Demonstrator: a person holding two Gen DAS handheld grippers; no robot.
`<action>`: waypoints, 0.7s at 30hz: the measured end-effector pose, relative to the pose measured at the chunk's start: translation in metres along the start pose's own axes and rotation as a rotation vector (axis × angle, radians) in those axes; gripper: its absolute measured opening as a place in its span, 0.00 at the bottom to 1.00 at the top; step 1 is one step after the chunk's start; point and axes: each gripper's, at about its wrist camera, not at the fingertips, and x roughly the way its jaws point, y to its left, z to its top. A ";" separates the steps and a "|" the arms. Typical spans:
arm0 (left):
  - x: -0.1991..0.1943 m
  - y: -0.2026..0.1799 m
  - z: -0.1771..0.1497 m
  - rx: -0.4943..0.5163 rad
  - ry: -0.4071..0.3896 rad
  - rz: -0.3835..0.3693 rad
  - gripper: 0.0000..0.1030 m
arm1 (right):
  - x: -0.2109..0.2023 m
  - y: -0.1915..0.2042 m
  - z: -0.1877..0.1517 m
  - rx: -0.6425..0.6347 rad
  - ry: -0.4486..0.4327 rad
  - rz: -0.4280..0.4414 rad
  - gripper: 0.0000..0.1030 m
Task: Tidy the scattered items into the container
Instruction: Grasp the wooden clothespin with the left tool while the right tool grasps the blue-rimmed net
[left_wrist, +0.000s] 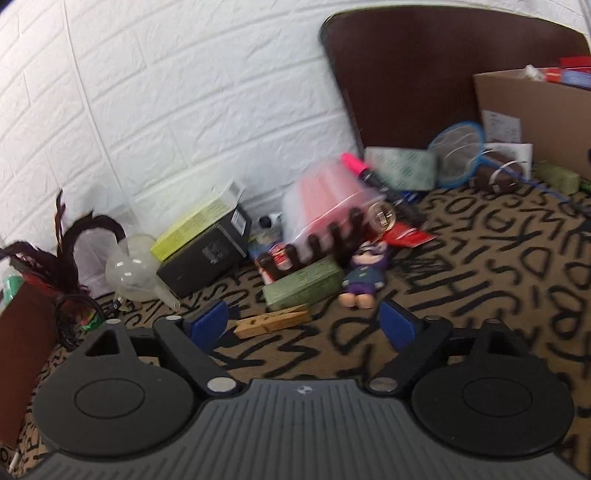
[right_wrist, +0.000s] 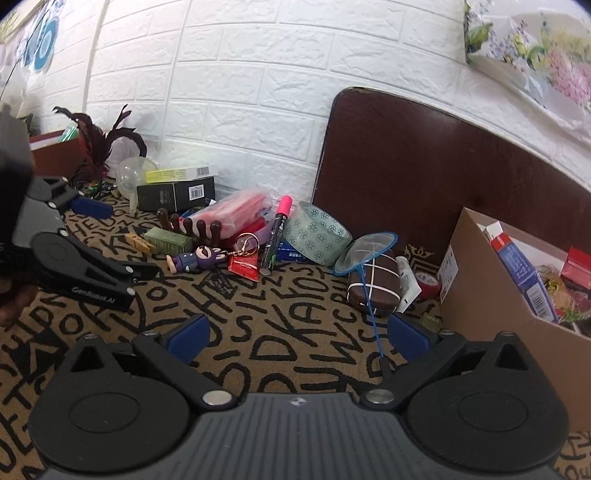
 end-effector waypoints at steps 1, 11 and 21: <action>0.006 0.006 -0.001 -0.016 0.016 0.000 0.87 | 0.000 0.000 0.000 0.004 0.000 0.001 1.00; 0.027 0.014 0.002 -0.098 0.084 0.008 0.93 | 0.008 0.004 -0.005 0.013 0.007 0.026 1.00; 0.030 0.032 0.000 -0.207 0.093 -0.018 0.58 | 0.010 0.008 -0.005 0.016 0.001 0.054 1.00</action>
